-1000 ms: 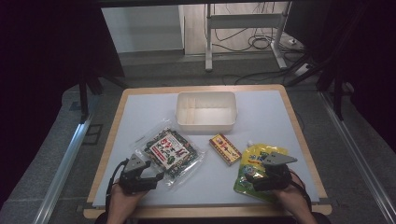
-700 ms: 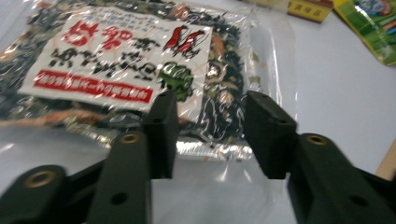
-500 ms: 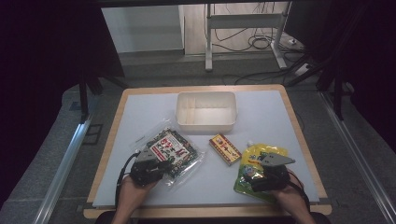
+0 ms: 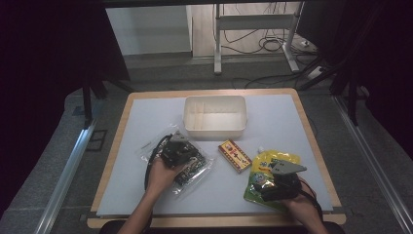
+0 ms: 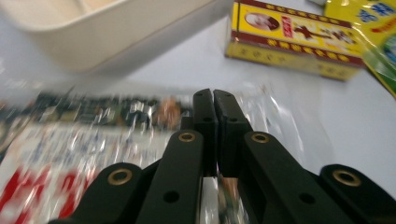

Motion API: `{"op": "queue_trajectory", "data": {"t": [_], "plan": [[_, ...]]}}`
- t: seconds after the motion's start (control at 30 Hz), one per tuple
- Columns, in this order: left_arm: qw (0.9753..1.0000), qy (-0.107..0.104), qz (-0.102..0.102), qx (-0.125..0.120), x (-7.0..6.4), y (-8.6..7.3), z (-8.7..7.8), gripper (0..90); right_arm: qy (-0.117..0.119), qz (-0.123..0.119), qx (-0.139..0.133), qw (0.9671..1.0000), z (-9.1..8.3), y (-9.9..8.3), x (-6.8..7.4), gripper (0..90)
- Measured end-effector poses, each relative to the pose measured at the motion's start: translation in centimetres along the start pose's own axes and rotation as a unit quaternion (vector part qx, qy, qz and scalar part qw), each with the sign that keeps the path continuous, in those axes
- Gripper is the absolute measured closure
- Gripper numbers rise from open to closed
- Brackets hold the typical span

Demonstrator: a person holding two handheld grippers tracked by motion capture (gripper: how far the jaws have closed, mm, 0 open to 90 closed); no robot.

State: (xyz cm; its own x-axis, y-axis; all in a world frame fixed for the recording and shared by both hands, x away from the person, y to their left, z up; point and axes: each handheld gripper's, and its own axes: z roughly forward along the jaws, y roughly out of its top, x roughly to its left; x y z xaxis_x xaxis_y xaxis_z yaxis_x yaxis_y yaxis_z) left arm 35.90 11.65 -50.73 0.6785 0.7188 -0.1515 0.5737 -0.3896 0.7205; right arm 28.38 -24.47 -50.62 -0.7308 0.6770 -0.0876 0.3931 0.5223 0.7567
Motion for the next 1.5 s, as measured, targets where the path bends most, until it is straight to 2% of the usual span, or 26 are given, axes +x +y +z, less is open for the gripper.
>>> {"op": "queue_trajectory", "data": {"t": [0.13, 0.23, 0.27, 0.4, 0.47, 0.67, 0.77, 0.8, 0.93, 1.1, 1.27, 1.3, 1.33, 1.4, 1.5], "plan": [[0.9997, 0.003, 0.01, 0.021, -0.2, 1.4, 2.7, 87.5, 0.001, 0.0, 0.001, 1.0, 0.0, -0.1, -0.1, 4.3], [0.9994, 0.0, 0.016, 0.031, -0.4, 1.9, 3.6, 87.1, 0.001, 0.001, 0.002, 1.0, 0.1, -0.1, -0.1, 4.2], [0.9988, 0.004, 0.023, 0.044, -0.7, 2.1, 4.4, 87.3, 0.002, 0.001, 0.003, 1.0, 0.1, -0.1, 0.0, 4.2], [0.9977, 0.009, 0.024, 0.063, -0.9, 2.2, 4.8, 89.7, 0.003, -0.002, 0.005, 1.0, 0.1, -0.1, 0.0, 4.2], [0.9965, 0.013, 0.031, 0.077, -0.9, 2.0, 4.7, 89.8, 0.003, -0.002, 0.006, 1.0, 0.1, -0.1, 0.0, 4.3], [0.9977, -0.021, 0.001, 0.065, -0.6, 0.4, 3.5, 89.9, 0.004, -0.006, 0.008, 0.9999, 0.1, -0.1, 0.2, 4.2], [0.9975, -0.032, -0.006, 0.063, -1.1, -0.3, 2.9, 90.0, 0.005, -0.006, 0.01, 0.9999, 0.2, -0.1, 0.2, 4.2], [0.9969, -0.04, -0.004, 0.067, -1.7, -0.9, 2.3, 89.9, 0.005, -0.005, 0.01, 0.9999, 0.2, -0.1, 0.2, 4.3], [0.9967, -0.028, 0.013, 0.075, -2.9, -1.9, 1.2, 90.0, 0.006, -0.007, 0.013, 0.9999, 0.3, -0.1, 0.3, 4.2], [0.9962, -0.042, -0.001, 0.076, -3.0, -3.5, -0.3, 89.9, 0.007, -0.012, 0.015, 0.9998, 0.3, -0.1, 0.5, 4.2], [0.9958, -0.051, -0.014, 0.075, -3.7, -5.7, -2.1, 90.0, 0.007, -0.011, 0.016, 0.9998, 0.3, -0.2, 0.5, 4.2], [0.9951, -0.065, -0.017, 0.073, -3.8, -6.2, -2.5, 90.0, 0.007, -0.013, 0.017, 0.9998, 0.3, -0.2, 0.5, 4.2], [0.9951, -0.063, -0.022, 0.073, -4.0, -6.6, -2.8, 90.0, 0.008, -0.013, 0.016, 0.9998, 0.3, -0.1, 0.5, 4.3], [0.9955, -0.053, -0.012, 0.077, -4.6, -7.4, -3.6, 90.0, 0.008, -0.014, 0.016, 0.9997, 0.4, -0.1, 0.6, 4.2], [0.9956, -0.044, -0.011, 0.082, -5.1, -8.4, -4.7, 90.0, 0.007, -0.016, 0.018, 0.9997, 0.4, -0.1, 0.7, 4.2]]}}
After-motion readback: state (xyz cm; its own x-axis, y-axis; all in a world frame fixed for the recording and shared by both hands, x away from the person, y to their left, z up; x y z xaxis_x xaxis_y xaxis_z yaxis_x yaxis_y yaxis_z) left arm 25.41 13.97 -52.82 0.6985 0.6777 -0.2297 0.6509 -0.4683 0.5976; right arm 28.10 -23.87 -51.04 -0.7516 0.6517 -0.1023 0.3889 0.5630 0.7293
